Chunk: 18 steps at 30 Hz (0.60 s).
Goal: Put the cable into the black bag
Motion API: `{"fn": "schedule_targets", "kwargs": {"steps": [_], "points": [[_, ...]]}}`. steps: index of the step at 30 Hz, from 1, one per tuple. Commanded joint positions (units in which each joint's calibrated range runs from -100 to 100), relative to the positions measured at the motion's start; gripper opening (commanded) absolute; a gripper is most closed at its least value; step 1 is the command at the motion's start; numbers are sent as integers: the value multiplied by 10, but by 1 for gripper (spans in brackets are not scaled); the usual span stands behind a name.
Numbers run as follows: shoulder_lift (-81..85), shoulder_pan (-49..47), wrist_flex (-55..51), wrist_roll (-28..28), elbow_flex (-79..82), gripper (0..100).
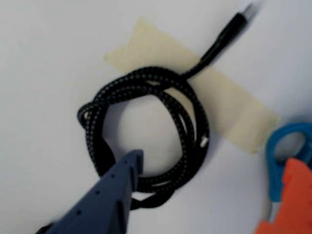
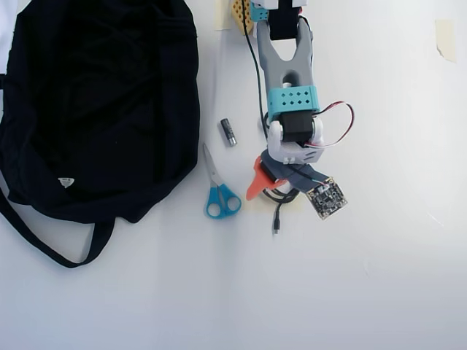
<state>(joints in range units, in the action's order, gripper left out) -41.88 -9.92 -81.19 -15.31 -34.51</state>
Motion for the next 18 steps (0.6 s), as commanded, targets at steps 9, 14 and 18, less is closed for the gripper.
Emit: {"fn": "schedule_targets", "kwargs": {"steps": [9,14,18], "points": [[5,0,9,2,-17,37],[-16,2,9,-3,-22,37],[-28,2,9,-3,-22,37]]}}
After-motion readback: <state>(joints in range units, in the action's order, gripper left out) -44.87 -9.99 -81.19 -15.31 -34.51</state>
